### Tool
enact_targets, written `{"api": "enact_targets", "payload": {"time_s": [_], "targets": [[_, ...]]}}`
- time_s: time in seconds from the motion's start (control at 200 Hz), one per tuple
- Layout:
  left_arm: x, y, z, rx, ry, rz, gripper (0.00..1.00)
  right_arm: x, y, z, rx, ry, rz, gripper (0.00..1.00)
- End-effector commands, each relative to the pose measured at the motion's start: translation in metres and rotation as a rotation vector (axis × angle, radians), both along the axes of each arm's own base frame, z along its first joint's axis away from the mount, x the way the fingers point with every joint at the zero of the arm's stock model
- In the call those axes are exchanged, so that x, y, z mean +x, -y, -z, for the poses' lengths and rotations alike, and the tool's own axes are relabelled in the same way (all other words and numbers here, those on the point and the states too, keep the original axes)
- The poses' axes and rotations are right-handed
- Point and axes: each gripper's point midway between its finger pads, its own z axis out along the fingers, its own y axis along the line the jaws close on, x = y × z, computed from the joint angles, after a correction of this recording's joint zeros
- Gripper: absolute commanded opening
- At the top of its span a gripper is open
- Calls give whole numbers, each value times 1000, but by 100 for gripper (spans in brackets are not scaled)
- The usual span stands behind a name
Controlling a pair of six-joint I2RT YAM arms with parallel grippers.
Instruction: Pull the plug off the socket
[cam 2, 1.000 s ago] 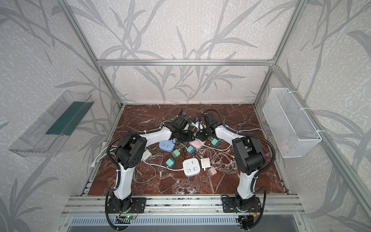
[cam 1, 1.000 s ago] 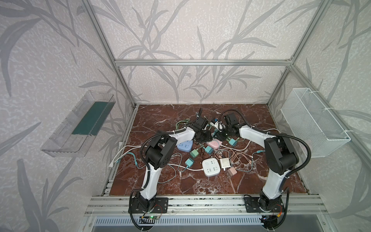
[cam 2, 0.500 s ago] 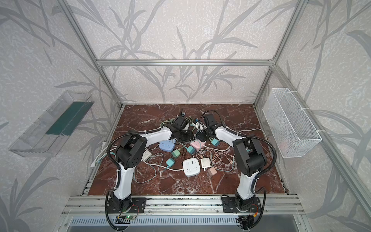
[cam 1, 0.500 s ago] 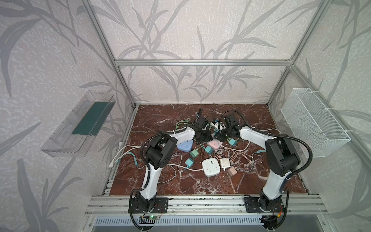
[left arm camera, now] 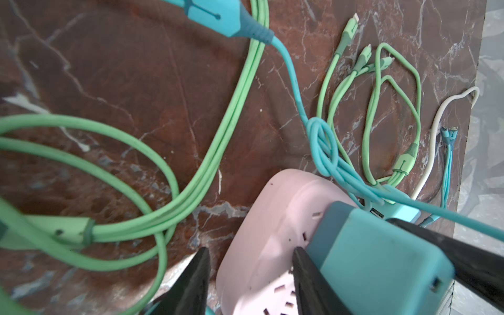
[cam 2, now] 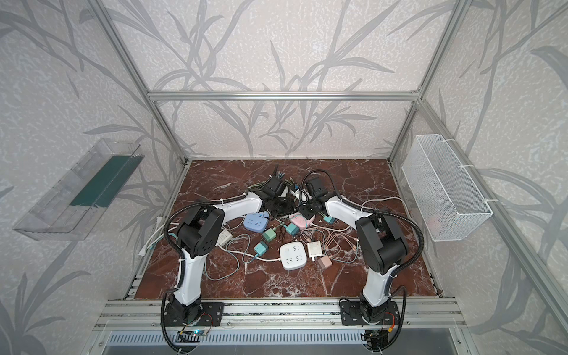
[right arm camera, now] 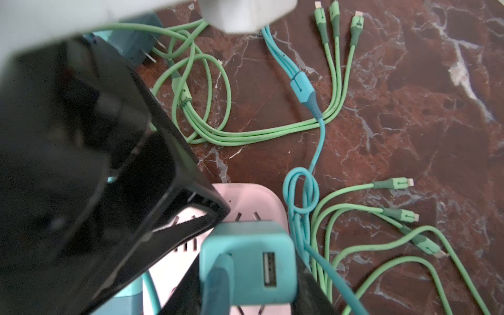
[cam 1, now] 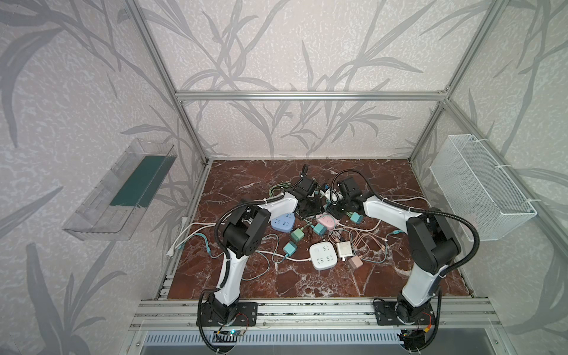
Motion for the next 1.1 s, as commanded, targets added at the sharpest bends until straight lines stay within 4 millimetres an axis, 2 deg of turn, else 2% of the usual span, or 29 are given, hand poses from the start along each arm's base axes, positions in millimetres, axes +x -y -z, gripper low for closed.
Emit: {"api": "enact_targets", "payload": {"time_s": [0.0,0.385,0.53,0.815,1.095], "targets": [[-16,-18,42,113,-97,-23,50,8,-21,-47,122,86,-27,5],[-20,-21,47,147,-110,-10,50,22,-19,-61,216,50,27,5],[-20,-21,47,141,-108,-12,50,20,-16,-57,192,45,22,5],[-18,-21,36,105,-68,-32,50,18,11,-48,126,0,72,6],[-14,-17,24,61,-22,-44,50,22,40,-42,-29,-82,109,7]]}}
